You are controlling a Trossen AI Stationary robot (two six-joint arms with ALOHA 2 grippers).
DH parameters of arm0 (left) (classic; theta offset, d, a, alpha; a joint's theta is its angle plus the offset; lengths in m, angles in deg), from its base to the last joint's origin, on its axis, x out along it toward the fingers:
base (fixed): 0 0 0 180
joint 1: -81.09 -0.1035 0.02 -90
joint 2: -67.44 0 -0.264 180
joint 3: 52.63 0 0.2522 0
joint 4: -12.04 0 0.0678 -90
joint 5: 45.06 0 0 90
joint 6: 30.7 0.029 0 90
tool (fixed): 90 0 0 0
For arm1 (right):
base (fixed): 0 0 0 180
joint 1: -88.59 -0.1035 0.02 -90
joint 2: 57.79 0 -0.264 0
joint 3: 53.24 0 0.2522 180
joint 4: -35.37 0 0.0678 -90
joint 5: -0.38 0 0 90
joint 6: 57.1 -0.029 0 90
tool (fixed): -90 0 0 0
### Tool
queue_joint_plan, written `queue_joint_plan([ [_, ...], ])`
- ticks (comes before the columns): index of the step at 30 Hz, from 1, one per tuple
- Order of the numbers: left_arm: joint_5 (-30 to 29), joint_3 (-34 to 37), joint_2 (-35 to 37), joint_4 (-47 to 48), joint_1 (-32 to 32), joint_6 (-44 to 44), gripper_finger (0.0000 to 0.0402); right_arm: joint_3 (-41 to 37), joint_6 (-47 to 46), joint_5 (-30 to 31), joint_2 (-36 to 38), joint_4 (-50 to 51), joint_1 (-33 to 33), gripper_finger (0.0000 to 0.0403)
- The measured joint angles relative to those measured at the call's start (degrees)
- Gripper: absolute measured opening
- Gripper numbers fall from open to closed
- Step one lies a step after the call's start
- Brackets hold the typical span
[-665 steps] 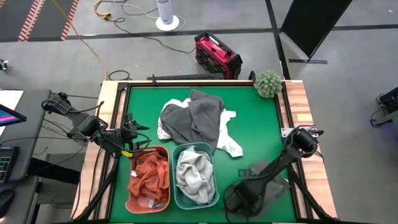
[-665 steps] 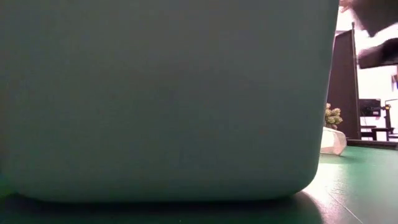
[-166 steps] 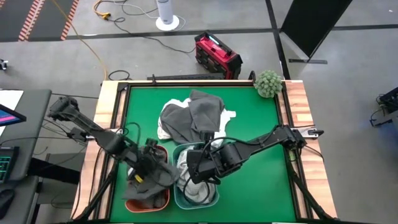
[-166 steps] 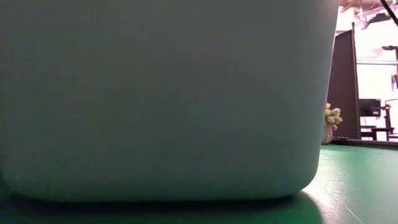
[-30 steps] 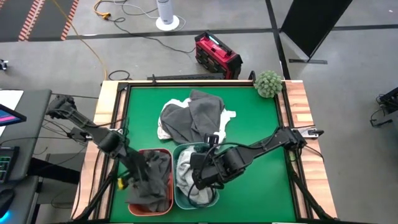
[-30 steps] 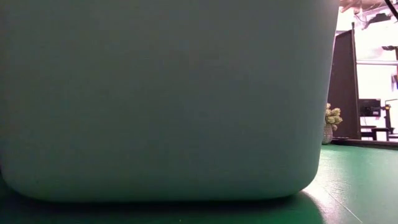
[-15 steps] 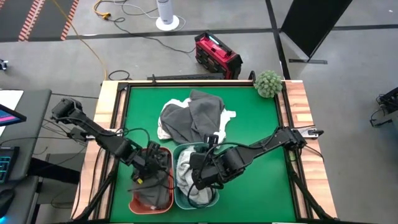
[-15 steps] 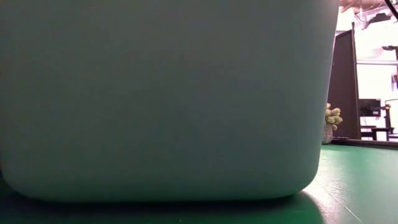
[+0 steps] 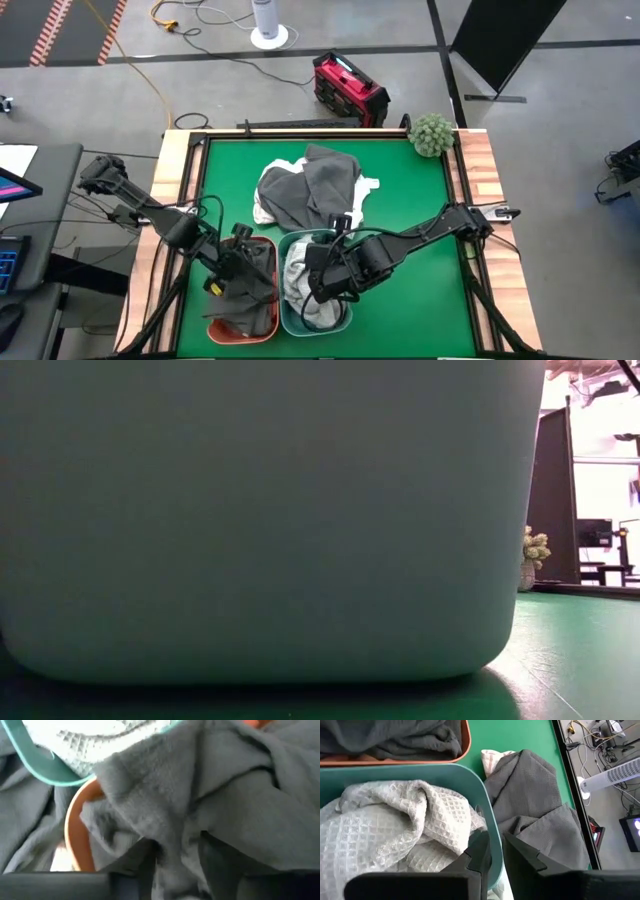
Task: Sort towels by color in basket
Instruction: Put the bottom black towel into the orange bin, then put the white towel into the green bin
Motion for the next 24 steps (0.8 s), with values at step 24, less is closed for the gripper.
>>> queue_joint_plan([
  [24, -14.8, -6.0, 7.8, 10.4, 4.6, -2.5, 0.0176, -26.5, -2.5, 2.3, 7.9, 7.5, 6.6, 0.0088],
])
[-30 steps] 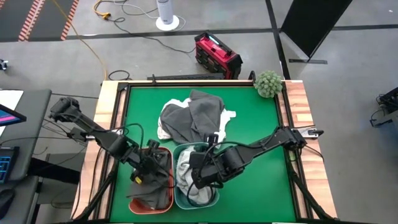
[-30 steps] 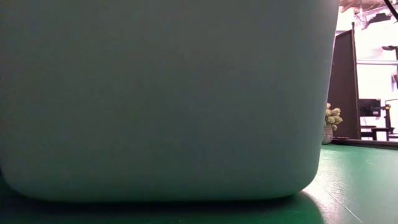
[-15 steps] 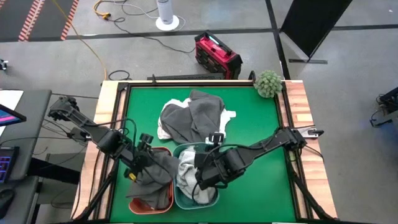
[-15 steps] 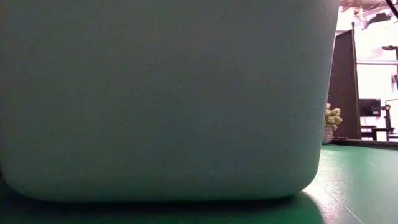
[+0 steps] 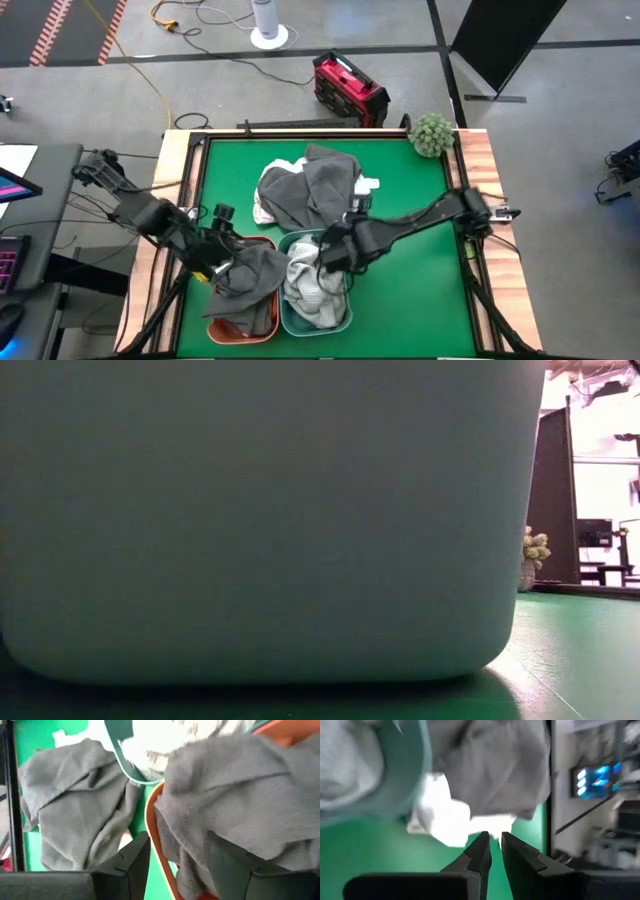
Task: Sort towels by color in basket
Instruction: Put the white towel into the green bin
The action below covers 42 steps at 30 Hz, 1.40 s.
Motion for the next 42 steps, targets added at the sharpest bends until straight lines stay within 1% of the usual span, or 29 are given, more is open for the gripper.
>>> queue_joint_plan([
  [2, -0.3, 0.0, 2.1, 0.0, 0.2, -0.8, 0.0176, -6.6, 0.8, -3.9, 4.4, -5.6, 1.8, 0.0088],
  [5, -0.6, 0.0, 4.6, -0.1, 0.2, -1.4, 0.0176, -17.4, 3.9, -10.4, 11.2, -17.2, 4.3, 0.0088],
  [7, -1.5, 0.0, 5.9, -0.3, 0.2, -0.9, 0.0176, -24.4, 6.0, -13.6, 15.3, -24.9, 5.8, 0.0088],
  [9, -3.1, 0.0, 6.8, -0.3, 0.2, -0.2, 0.0176, -30.2, 8.5, -15.1, 17.7, -31.2, 6.8, 0.0090],
  [11, -5.2, 0.0, 7.4, -0.5, 0.2, 0.8, 0.0176, -34.9, 11.1, -15.7, 18.7, -35.9, 7.4, 0.0096],
  [14, -10.3, 0.0, 7.4, -1.5, 0.2, 2.5, 0.0176, -39.3, 13.1, -15.8, 18.4, -40.8, 7.5, 0.0114],
  [17, -15.6, 0.0, 7.1, -4.8, 0.2, 3.4, 0.0176, -41.5, 13.3, -15.8, 16.8, -43.4, 7.4, 0.0138],
  [19, -17.4, 0.0, 7.1, -7.8, 0.2, 4.1, 0.0176, -42.2, 12.3, -15.9, 15.7, -43.3, 7.1, 0.0155],
  [22, -17.7, 0.0, 7.1, -10.6, 0.2, 4.7, 0.0176, -42.3, 9.5, -16.0, 15.4, -40.1, 6.6, 0.0182],
  [27, -17.4, 0.0, 7.1, -9.0, 0.2, 2.8, 0.0176, -42.3, 2.4, -16.1, 16.1, -31.5, 4.3, 0.0229],
  [30, -17.3, 0.0, 7.1, -9.9, -0.3, 3.5, 0.0176, -42.3, 0.6, -16.0, 16.2, -30.8, 3.1, 0.0258],
  [33, -17.3, 0.0, 6.3, -12.6, -1.7, 6.1, 0.0176, -42.3, 0.6, -15.2, 16.1, -34.4, 2.9, 0.0279],
  [36, -17.3, 0.0, 5.2, -13.6, -2.4, 8.1, 0.0176, -42.3, 1.4, -11.7, 16.2, -39.8, 3.6, 0.0287],
  [40, -16.9, 0.0, 3.2, -13.7, -3.3, 9.8, 0.0176, -43.9, 6.1, -11.5, 16.2, -52.2, 6.3, 0.0286],
  [42, -16.1, 0.1, 2.2, -13.7, -3.3, 9.8, 0.0176, -45.6, 7.7, -11.6, 16.2, -56.7, 7.8, 0.0286],
])
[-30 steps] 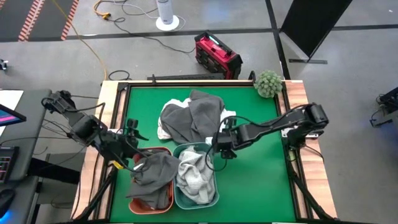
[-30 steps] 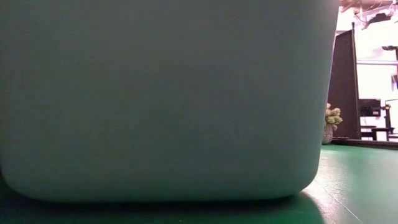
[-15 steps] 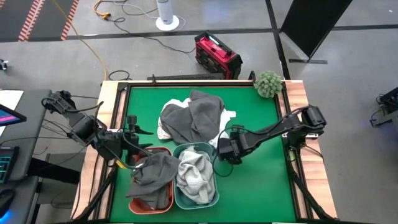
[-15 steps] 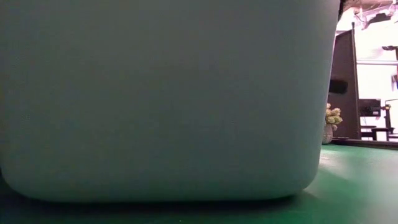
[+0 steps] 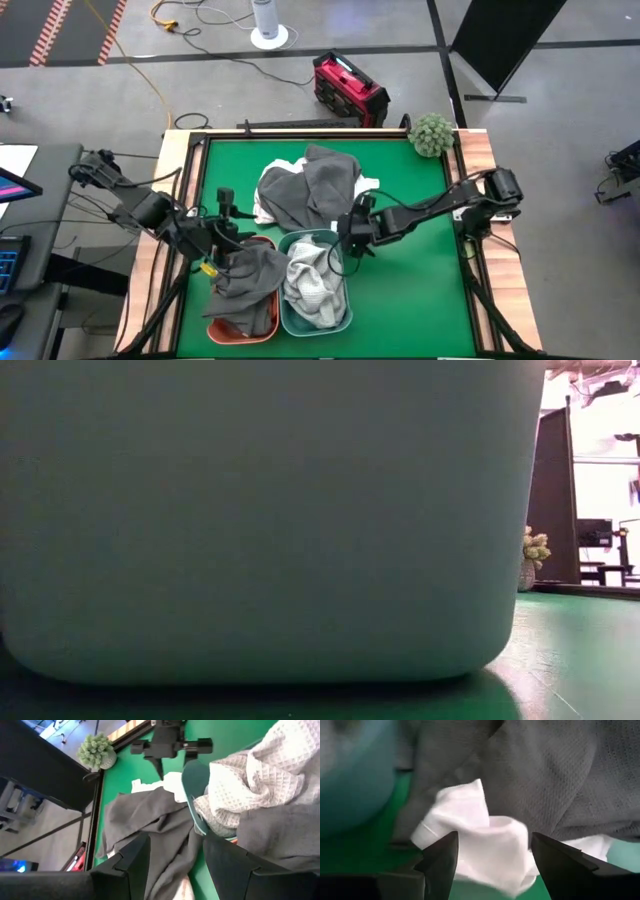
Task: Sort towels by color in basket
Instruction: Put the white towel into the green bin
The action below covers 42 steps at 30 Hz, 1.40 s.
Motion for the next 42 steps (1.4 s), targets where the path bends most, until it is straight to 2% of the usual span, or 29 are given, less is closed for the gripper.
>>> queue_joint_plan([
  [4, 1.1, 0.0, -0.8, 0.3, 0.1, 0.0, 0.0176, -4.3, 1.5, -1.3, 0.0, -4.9, 3.3, 0.0286],
  [7, 1.1, 0.0, -0.7, 0.4, 0.1, 0.4, 0.0176, -8.1, 1.9, -6.8, 0.0, -11.2, 5.8, 0.0277],
  [9, 1.1, 0.0, -0.6, 0.4, 0.1, 0.9, 0.0176, -10.1, 2.6, -9.4, 0.0, -15.1, 6.9, 0.0258],
  [12, 1.1, 0.0, -0.6, 0.3, -0.1, 1.5, 0.0176, -10.9, 3.7, -10.4, 0.0, -16.6, 7.7, 0.0199],
  [17, 1.0, 0.0, -0.6, 0.3, -0.2, 1.5, 0.0176, -11.0, 6.3, -11.7, 0.0, -16.6, 8.2, 0.0042],
  [18, 1.0, 0.0, -0.6, 0.2, -0.2, 1.5, 0.0176, -11.0, 6.4, -11.9, 0.0, -16.6, 8.4, 0.0025],
  [22, 1.0, 0.0, -0.6, 0.2, -0.2, 1.3, 0.0176, -11.0, 5.1, -12.1, 0.5, -15.8, 8.4, 0.0025],
  [24, 1.0, 0.0, -0.5, 0.3, -0.2, 1.2, 0.0176, -10.4, 4.7, -12.0, 1.9, -12.2, 7.9, 0.0022],
  [29, 1.0, 0.0, 1.8, 1.3, 0.5, 0.9, 0.0176, -4.5, 2.5, -8.0, 10.1, 2.2, 4.6, 0.0021],
  [32, 0.9, 0.0, 3.9, 1.4, 0.5, 1.0, 0.0176, -0.1, 2.7, -4.3, 15.9, 4.7, 1.0, 0.0021],
  [36, 0.8, 0.0, 6.6, 1.4, 0.4, 1.8, 0.0176, 4.1, 6.6, -3.2, 22.2, -2.9, -4.3, 0.0021],
  [42, 0.8, 0.0, 8.9, 1.2, 0.4, 1.6, 0.0176, 4.9, 19.8, -4.1, 24.8, -25.8, -12.7, 0.0021],
])
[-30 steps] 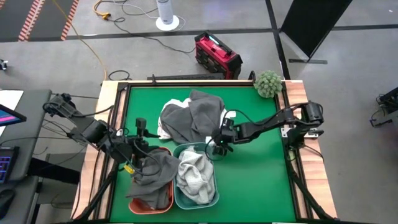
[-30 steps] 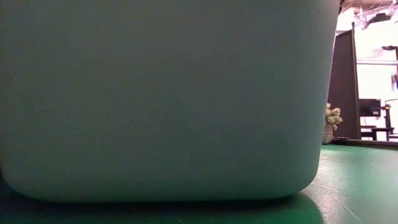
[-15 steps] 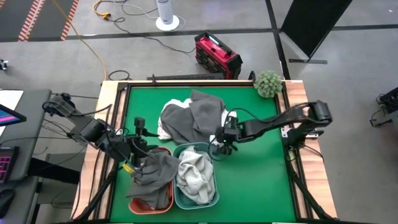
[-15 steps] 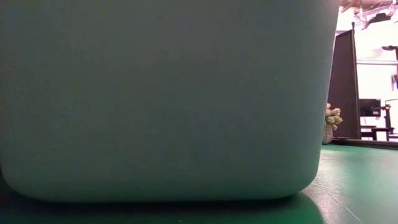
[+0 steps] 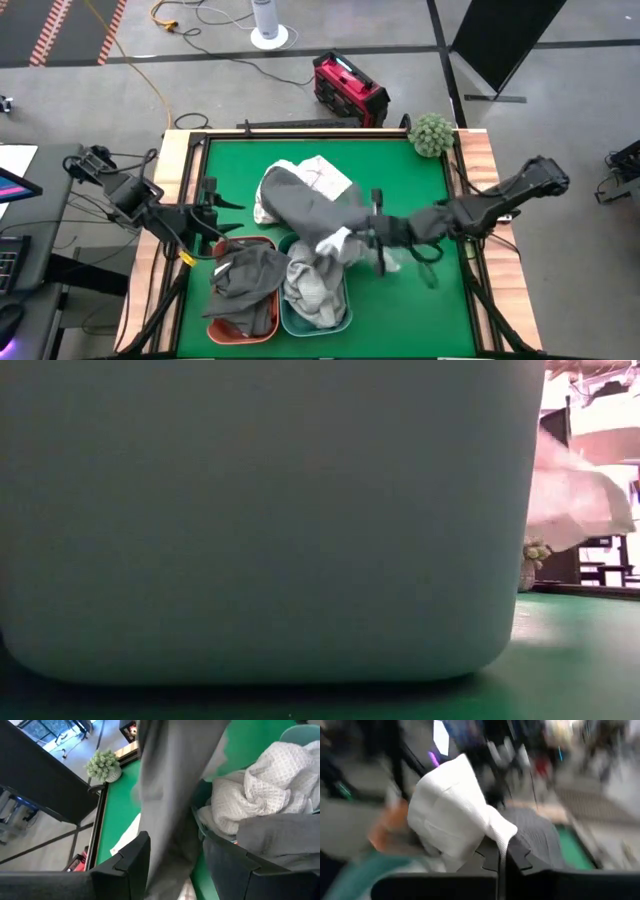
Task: Sort towels by color in basket
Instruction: Put the white towel into the green bin
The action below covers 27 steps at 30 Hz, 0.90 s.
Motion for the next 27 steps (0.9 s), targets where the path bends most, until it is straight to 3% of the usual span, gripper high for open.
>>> queue_joint_plan([
  [4, 0.0, 0.0, 0.9, 0.0, 0.0, -0.2, 0.0176, 0.0, 8.4, -0.1, -0.4, -14.3, -4.0, 0.0021],
  [10, 0.8, 0.0, 1.1, 0.0, 0.0, -1.1, 0.0176, 0.0, 10.0, 0.0, -0.5, -20.9, -4.8, 0.0021],
  [18, 4.5, 0.0, -2.7, -6.0, -0.1, 0.9, 0.0176, 0.0, 9.6, 6.0, -1.2, -17.9, 0.4, 0.0021],
  [24, 5.3, 0.0, -7.9, -14.9, -4.7, 6.9, 0.0176, 0.0, 6.8, 2.4, -1.2, -18.6, 5.6, 0.0021],
  [27, 10.0, 0.0, -10.7, -19.1, -10.0, 9.0, 0.0176, 0.0, 5.7, 1.5, -1.2, -18.4, 6.7, 0.0021],
])
